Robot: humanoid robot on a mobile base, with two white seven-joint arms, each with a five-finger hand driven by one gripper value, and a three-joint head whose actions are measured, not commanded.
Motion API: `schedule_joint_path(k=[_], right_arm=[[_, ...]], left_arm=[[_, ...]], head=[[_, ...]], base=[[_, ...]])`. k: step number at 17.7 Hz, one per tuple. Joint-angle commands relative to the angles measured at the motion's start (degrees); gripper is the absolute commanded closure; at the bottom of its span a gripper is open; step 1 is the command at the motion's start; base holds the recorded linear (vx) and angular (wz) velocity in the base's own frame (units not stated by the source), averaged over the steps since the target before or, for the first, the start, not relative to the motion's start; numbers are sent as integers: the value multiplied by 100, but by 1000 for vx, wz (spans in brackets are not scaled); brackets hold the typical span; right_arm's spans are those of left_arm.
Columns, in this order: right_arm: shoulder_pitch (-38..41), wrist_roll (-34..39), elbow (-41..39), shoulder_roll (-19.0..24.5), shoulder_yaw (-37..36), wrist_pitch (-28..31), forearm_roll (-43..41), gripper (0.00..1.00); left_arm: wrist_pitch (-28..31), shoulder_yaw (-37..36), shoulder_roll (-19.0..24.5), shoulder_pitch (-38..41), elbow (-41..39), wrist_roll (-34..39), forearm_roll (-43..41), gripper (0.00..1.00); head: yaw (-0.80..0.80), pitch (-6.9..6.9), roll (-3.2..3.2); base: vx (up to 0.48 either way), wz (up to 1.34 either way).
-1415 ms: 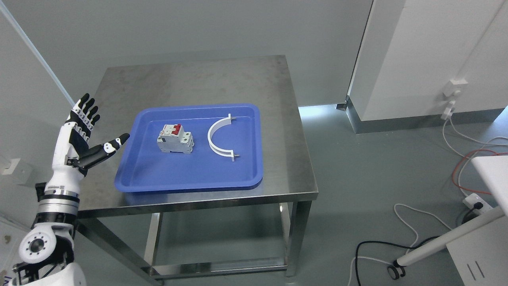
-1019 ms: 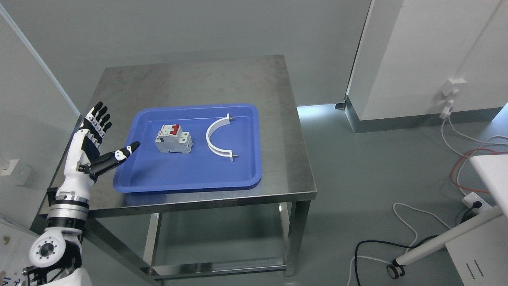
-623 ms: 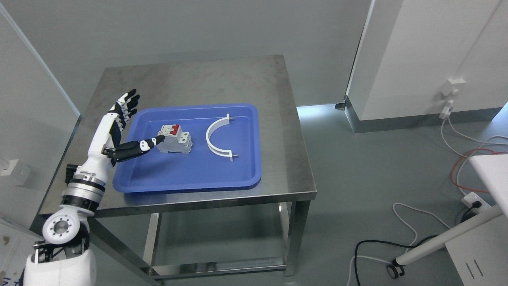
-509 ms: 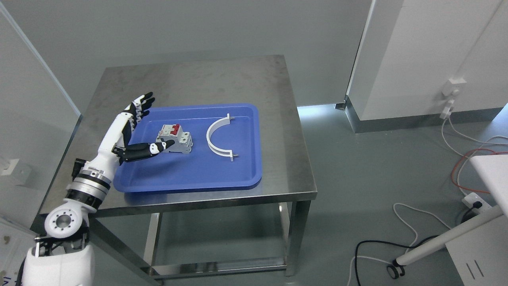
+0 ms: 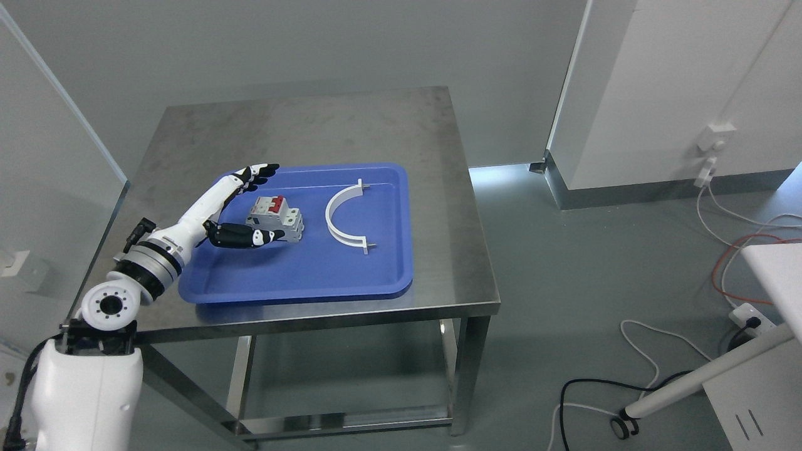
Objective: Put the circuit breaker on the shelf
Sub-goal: 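Close the left hand fingers around the circuit breaker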
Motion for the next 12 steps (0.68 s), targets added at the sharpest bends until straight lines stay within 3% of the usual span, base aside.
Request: schedule_joint_path(k=[1,3,6,10,12], right_arm=[[0,9,0,-100,114,190,1,0],[0,0,0,-100,114,190,-8,0],[0,0,0,-100,114,190,1,0],[0,9,0,-100,114,190,1,0],[0,9,0,-100,114,190,-8,0]], left_arm=[[-55,-366,269,-262,724,-114,-360,36],[-55,-313,260,-253,724,-316,-351,46],[-55,-357,234,-253,733,-370,-360,47],[-414,-24,103,-280,1013,-291,-360,81],[-565,388,-169,-428,1041,-264,-334,88]], head=[[0,0,0],[0,0,0],[0,0,0],[0,0,0],[0,0,0]], base=[[0,0],[0,0],[0,0],[0,0],[0,0]])
